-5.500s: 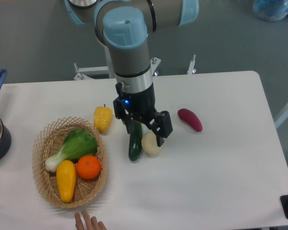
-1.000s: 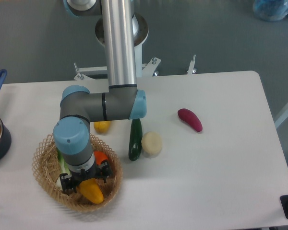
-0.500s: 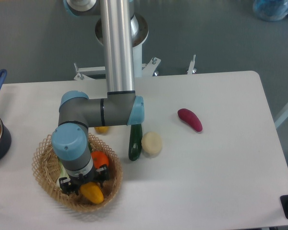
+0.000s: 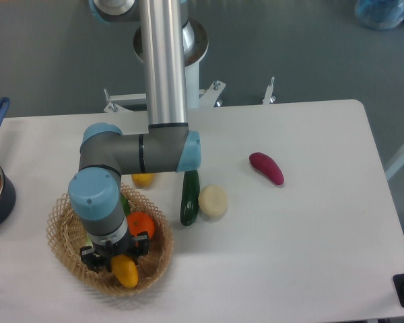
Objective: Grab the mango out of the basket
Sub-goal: 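Lift the held mango up out of the basket and away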
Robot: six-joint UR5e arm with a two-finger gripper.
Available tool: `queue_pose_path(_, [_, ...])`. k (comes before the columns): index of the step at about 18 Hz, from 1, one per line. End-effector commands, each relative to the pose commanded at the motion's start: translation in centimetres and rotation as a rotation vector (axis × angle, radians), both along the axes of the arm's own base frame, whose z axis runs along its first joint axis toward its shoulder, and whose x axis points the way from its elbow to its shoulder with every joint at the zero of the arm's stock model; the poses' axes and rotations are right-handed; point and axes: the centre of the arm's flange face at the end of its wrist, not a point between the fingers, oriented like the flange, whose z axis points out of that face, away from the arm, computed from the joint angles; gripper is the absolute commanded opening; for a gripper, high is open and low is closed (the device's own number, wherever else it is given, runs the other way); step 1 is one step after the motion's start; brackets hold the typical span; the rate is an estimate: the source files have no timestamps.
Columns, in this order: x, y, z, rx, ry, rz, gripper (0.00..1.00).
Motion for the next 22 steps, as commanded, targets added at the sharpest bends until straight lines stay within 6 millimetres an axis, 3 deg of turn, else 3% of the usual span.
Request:
queue_pose_path(2, [-1.0, -0.5, 1.5, 0.006, 0.046, -0.124, 0.33])
queue_pose_path(3, [-2.7, -1.0, 2.7, 0.013, 0.073, -0.167, 0.33])
queue_pose_path(5, [-3.8, -1.7, 5.4, 0.039, 0.119, -0.236, 0.33])
queue_pose_path(8, [-9.1, -3.1, 10.6, 0.099, 0.211, -0.256, 0.33])
queue_pose_path(10, [-11.7, -3.8, 12.8, 0.142, 0.232, -0.226, 0.33])
queue_pose_path(13, [-15.3, -5.8, 14.2, 0.183, 0.237, -0.255, 0.33])
queue_pose_path(15, [-16.9, -6.9, 14.1, 0.18, 0.242, -0.289, 0.33])
queue_pose_path(19, [-17.7, -7.7, 14.1, 0.173, 0.257, -0.351, 0.33])
queue_pose_path(20, [-18.0, -8.5, 15.2, 0.188, 0.267, -0.352, 0.33])
queue_pose_path(22, [-18.6, -9.5, 15.5, 0.215, 0.25, -0.347, 0.33])
